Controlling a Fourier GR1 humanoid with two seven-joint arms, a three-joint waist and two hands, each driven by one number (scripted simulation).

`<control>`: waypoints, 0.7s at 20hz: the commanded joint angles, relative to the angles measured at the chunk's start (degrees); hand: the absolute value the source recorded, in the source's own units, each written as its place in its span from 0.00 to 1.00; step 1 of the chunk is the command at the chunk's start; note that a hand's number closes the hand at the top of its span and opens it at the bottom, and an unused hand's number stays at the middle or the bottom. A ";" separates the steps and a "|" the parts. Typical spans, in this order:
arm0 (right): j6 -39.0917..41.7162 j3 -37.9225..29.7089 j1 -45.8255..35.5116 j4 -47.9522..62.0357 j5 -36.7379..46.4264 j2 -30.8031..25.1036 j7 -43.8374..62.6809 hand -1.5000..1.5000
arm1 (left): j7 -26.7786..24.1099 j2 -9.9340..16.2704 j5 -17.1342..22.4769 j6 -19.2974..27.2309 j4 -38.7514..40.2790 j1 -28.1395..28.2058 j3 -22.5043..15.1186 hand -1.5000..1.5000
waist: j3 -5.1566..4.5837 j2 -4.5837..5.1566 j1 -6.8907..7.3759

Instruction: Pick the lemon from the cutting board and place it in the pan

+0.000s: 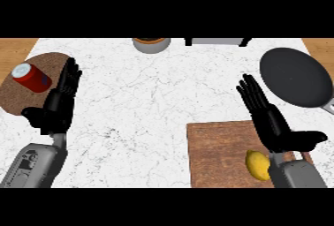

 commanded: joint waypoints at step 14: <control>22.95 -9.92 6.25 13.03 12.61 -27.25 -40.25 0.00 | 7.16 2.61 2.86 -3.10 -2.00 3.83 2.12 0.50 | 0.14 0.04 -1.84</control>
